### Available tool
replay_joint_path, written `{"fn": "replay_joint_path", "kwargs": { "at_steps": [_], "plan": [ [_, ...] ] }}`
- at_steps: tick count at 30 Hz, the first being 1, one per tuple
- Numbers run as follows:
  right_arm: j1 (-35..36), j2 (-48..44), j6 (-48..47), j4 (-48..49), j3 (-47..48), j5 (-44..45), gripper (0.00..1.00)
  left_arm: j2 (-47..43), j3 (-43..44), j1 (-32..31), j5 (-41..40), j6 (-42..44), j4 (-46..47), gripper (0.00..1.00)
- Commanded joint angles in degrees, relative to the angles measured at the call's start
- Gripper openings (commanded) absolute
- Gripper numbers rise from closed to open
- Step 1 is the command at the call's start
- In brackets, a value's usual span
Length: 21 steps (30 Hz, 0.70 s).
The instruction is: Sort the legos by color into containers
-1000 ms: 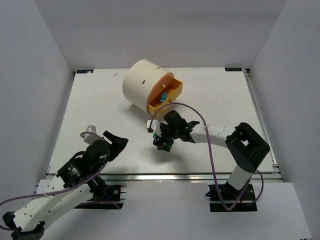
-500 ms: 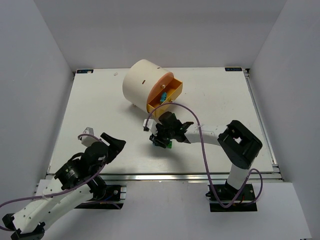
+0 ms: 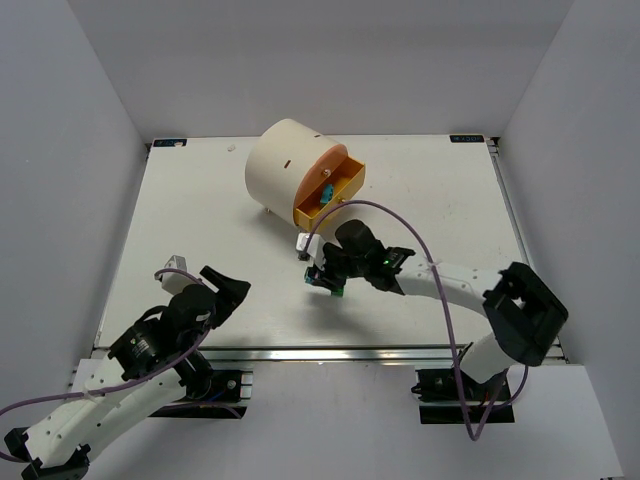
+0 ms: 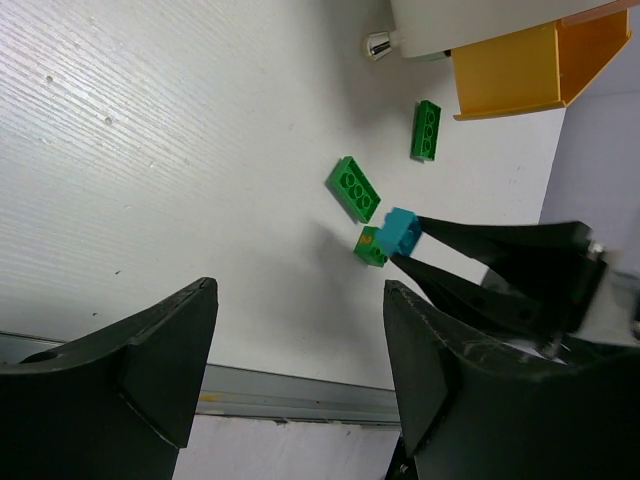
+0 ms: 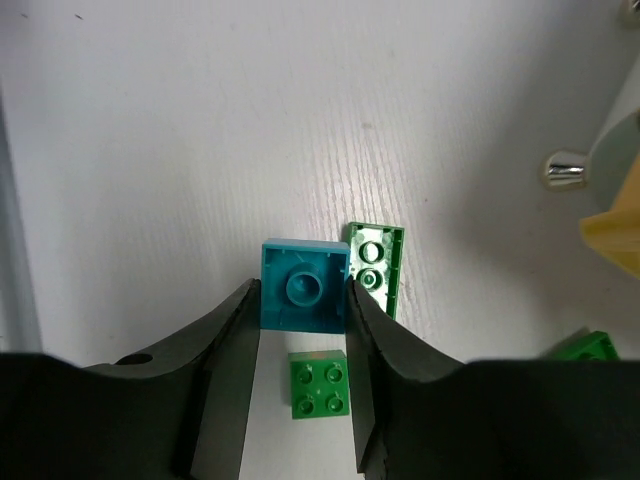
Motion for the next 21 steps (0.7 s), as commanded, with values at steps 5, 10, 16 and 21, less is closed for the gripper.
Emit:
{"fn": "replay_joint_path", "kwargs": {
  "at_steps": [5, 10, 16, 21],
  "plan": [
    [-1.97, -10.59, 1.46, 3.03, -2.06, -2.02, 0.23, -0.05, 1.38, 0.23, -0.86, -0.36, 0.42, 0.77],
    [-6.81, -14.3, 3.83, 3.65, 0.39, -0.78, 0.22, -0.14, 0.59, 0.23, -0.08, 0.6, 2.25, 0.77],
    [-12.7, -12.11, 9.89, 3.39, 9.35, -1.65, 0.22, 1.88, -1.61, -0.3, 2.03, 1.83, 7.71, 0.77],
    [-14.89, -5.7, 12.36, 3.38, 17.26, -3.94, 0.21, 4.08, -1.87, -0.3, 3.0, 2.71, 10.78, 0.77]
  ]
}}
